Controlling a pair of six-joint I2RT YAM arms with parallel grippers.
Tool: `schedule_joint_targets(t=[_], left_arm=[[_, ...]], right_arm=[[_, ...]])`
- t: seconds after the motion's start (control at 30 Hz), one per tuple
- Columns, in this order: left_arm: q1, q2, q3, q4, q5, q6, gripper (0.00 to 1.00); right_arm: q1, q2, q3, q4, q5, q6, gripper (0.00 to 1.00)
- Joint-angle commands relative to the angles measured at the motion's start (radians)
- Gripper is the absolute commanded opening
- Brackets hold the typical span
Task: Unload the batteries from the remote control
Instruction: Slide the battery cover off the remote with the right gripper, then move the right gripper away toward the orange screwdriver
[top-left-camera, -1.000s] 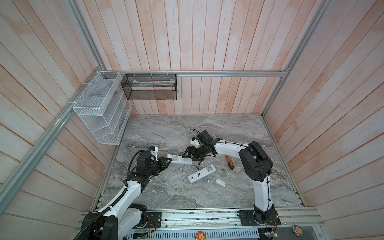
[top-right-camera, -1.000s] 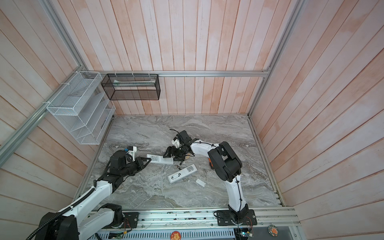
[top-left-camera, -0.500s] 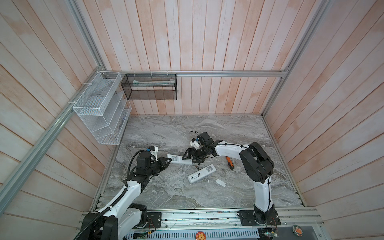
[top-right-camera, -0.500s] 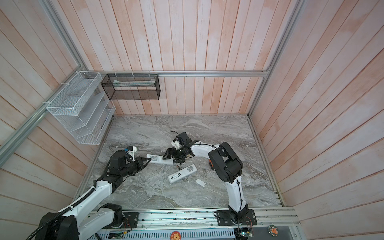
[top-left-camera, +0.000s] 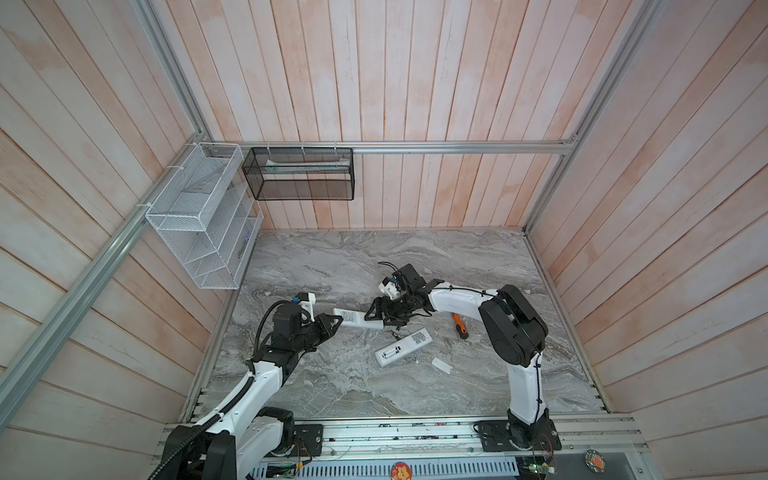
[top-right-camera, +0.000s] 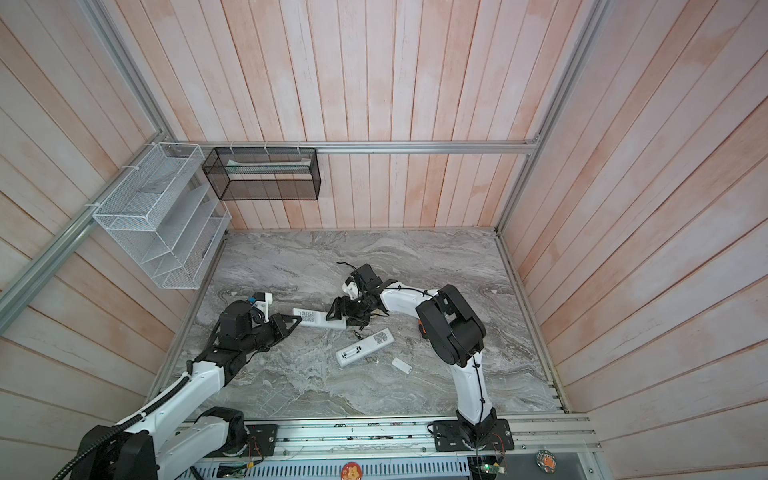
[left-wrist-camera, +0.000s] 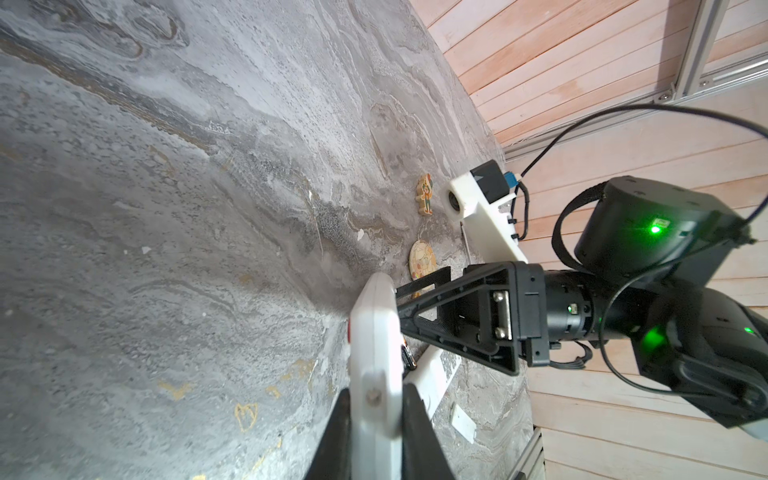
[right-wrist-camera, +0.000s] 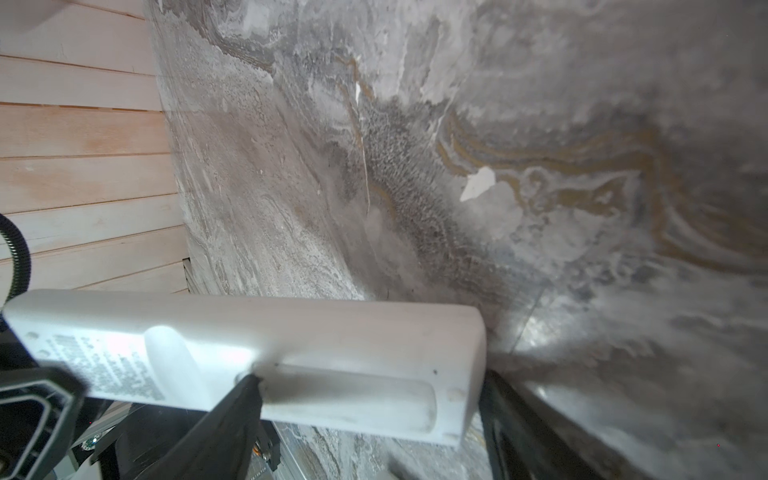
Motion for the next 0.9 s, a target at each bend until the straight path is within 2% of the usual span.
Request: schedule_joint_targets(t=[0.0, 0.6, 0.73, 0.87], left_arm=[[-0.008, -0.012, 0.003, -0.016, -0.003, 0.04, 0.13], [-0.009, -0.125, 0.095, -0.205, -0.14, 0.171, 0.11], [-0.009, -0.134, 0.108, -0.233, -0.163, 0.19, 0.11], [-0.009, -0.131, 0.108, -0.233, -0.173, 0.196, 0.11]], right_arm=[[0.024, 0.009, 0.0, -0.133, 0.103, -0.05, 0.8], [0.002, -0.064, 0.083, -0.39, 0.41, -0.161, 0.87], [-0.007, -0.117, 0.078, -0.422, 0.444, -0.17, 0.87], [-0.011, -0.163, 0.059, -0.413, 0.425, -0.179, 0.88]])
